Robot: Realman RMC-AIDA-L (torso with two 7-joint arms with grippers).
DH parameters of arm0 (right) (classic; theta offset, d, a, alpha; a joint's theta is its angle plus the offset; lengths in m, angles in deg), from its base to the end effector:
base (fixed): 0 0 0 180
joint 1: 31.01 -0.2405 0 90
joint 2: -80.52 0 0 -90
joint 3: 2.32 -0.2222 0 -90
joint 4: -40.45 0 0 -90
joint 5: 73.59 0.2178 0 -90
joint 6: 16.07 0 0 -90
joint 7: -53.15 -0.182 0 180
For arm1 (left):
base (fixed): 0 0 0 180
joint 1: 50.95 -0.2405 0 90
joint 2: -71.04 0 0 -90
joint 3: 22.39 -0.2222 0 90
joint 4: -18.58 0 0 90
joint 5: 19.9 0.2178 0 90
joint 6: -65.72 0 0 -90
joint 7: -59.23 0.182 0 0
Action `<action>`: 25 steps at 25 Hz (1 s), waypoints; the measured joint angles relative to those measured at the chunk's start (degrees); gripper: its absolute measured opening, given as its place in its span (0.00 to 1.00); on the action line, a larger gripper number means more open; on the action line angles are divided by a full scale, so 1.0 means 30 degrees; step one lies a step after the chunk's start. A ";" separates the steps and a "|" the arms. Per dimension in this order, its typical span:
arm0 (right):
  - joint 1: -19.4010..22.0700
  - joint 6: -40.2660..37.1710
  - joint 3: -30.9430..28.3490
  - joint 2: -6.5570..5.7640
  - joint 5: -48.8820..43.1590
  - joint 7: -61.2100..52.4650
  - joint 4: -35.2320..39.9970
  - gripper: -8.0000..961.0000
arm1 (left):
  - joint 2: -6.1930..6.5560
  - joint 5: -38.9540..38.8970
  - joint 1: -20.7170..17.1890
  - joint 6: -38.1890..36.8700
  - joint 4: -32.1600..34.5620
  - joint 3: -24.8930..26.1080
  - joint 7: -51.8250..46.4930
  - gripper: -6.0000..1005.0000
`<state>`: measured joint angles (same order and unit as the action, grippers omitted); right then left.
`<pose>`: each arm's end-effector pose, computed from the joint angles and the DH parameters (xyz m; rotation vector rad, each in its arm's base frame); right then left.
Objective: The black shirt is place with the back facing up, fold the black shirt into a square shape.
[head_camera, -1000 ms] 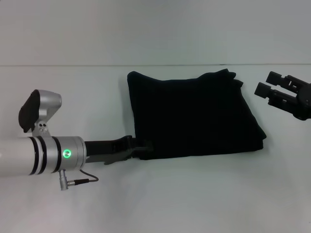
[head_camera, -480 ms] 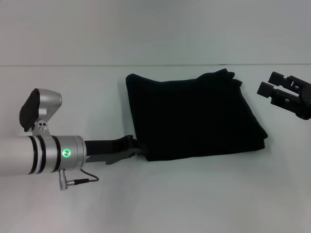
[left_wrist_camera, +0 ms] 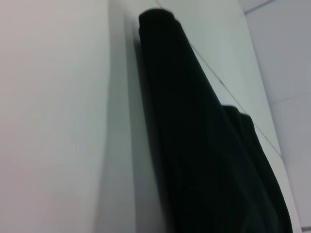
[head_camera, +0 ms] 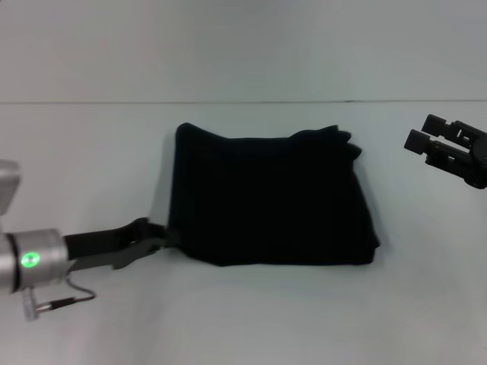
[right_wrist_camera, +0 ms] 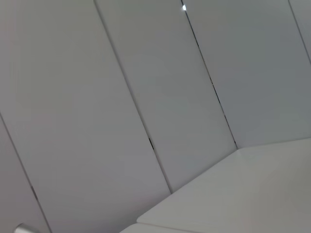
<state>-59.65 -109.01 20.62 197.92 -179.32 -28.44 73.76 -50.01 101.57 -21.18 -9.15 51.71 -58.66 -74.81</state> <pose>0.2388 0.3465 0.0450 -2.3335 0.7851 1.0899 -0.2726 0.3416 -0.0434 -2.0246 -2.0223 -0.7154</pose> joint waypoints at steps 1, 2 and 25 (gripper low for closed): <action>0.0002 0.0034 0.0001 0.0007 0.0000 -0.0049 -0.0001 0.79 | 0.0013 0.0019 -0.0374 -0.0308 0.0335 0.0149 0.0042 0.03; 0.0015 0.0051 0.0000 0.0034 0.0000 -0.0071 0.0000 0.79 | 0.0022 0.0033 -0.0614 -0.0550 0.0504 0.0252 0.0100 0.03; 0.0002 0.1364 0.0417 -0.0182 -0.0843 -0.2167 0.0272 0.80 | 0.1034 0.2220 -0.0456 -0.5660 0.3263 0.4240 0.6637 0.15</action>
<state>-59.65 -104.92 21.88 197.37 -181.85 -34.95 74.58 -46.91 108.24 -22.55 -26.13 61.50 -45.95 -54.90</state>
